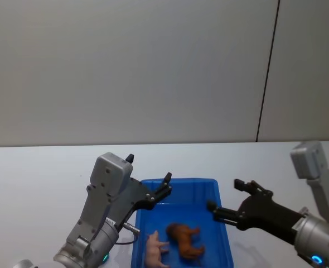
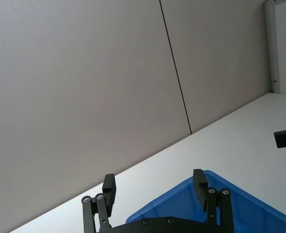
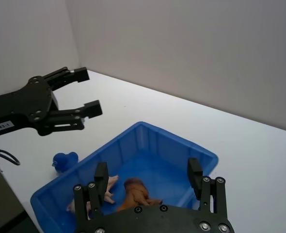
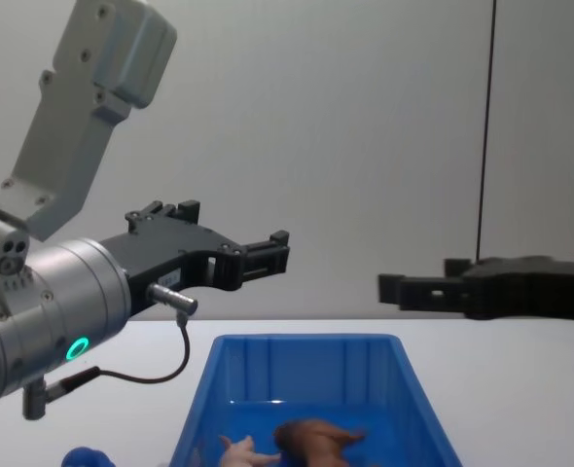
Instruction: Pick up the two dolls from the table and place them into the box.
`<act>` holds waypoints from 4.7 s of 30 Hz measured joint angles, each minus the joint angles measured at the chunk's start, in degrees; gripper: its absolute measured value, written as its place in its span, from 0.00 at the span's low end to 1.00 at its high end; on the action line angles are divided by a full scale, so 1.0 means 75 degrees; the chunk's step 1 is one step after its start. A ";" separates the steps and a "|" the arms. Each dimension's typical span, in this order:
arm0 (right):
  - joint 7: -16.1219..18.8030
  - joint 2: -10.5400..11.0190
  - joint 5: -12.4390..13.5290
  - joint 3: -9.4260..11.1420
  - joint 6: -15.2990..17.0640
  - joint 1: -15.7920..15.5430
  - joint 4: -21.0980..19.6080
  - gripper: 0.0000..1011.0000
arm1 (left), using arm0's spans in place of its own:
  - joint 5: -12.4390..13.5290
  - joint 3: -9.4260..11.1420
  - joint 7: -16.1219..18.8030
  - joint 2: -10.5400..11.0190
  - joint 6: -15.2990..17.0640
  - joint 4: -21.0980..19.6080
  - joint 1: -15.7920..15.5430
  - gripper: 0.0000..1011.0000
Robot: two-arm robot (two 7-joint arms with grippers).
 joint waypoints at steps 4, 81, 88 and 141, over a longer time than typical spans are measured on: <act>-0.0055 0.0154 0.0109 0.0109 -0.0112 -0.0063 0.0010 0.99 | 0.0000 0.0000 0.0000 0.0000 0.0000 0.0000 0.0000 0.99; -0.0215 0.1088 0.0591 0.0729 -0.0723 -0.0624 0.0139 0.99 | -0.1206 -0.0497 0.0128 0.1272 0.0796 0.0025 0.1722 0.99; -0.0215 0.1088 0.0591 0.0728 -0.0723 -0.0624 0.0139 0.99 | -0.1182 -0.0500 -0.0125 0.1154 0.0724 0.0326 0.1592 0.99; -0.0215 0.1088 0.0591 0.0728 -0.0723 -0.0623 0.0139 0.99 | -0.0637 -0.0939 -0.0435 0.0964 0.0359 0.0740 0.1017 0.44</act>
